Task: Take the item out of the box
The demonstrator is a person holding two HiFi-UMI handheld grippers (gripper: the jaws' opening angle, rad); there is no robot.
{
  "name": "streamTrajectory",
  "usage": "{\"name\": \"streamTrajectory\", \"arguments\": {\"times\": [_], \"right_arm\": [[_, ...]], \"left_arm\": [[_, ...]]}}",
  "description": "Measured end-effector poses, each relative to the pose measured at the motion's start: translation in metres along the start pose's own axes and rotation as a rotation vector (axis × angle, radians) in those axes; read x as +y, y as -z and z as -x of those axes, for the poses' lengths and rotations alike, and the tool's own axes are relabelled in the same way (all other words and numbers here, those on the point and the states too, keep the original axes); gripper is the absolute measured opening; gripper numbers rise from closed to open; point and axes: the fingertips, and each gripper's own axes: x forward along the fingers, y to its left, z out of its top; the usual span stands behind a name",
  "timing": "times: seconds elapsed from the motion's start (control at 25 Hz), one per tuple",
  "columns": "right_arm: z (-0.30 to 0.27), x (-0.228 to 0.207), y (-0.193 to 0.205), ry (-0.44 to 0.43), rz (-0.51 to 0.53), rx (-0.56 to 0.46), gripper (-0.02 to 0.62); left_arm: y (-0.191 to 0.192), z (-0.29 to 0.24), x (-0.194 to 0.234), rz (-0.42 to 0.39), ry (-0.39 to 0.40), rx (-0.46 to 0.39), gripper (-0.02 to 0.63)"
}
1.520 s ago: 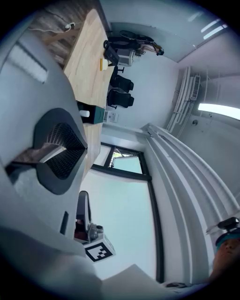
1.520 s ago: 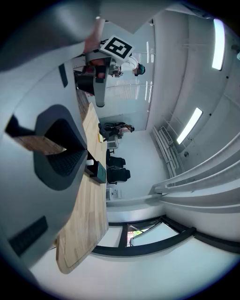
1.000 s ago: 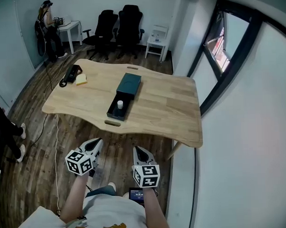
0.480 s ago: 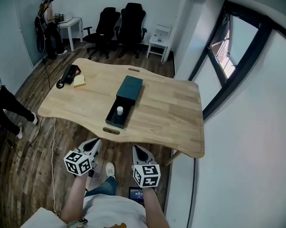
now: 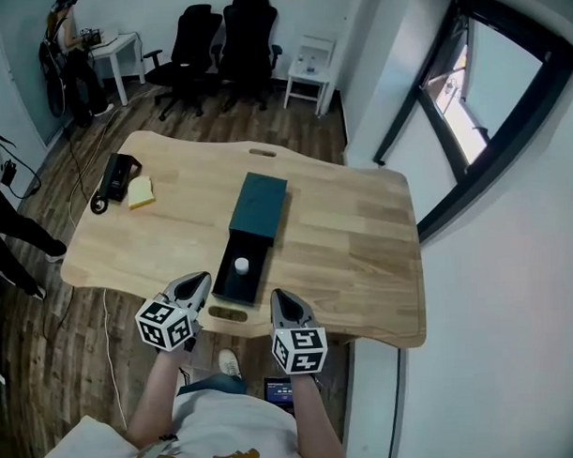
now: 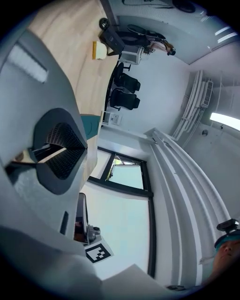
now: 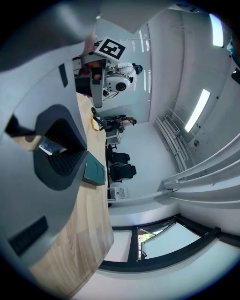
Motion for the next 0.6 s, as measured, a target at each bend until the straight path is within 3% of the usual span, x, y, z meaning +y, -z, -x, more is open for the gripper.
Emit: {"name": "streamTrajectory", "arguments": {"times": [0.2,0.4,0.6], "right_arm": [[-0.061,-0.005,-0.013,0.022,0.0,0.02,0.005],[-0.089,-0.017,-0.017,0.073,-0.005,0.03,0.005],[-0.096,-0.027,-0.014,0.116,-0.014,0.044,0.005]], "left_arm": [[-0.011,-0.045,0.047,0.011,0.042,0.031,0.002],[-0.008,-0.08,0.067,0.02,0.093,0.062,0.002],[-0.024,-0.093,0.069,0.036,0.164,0.013,0.002]]}}
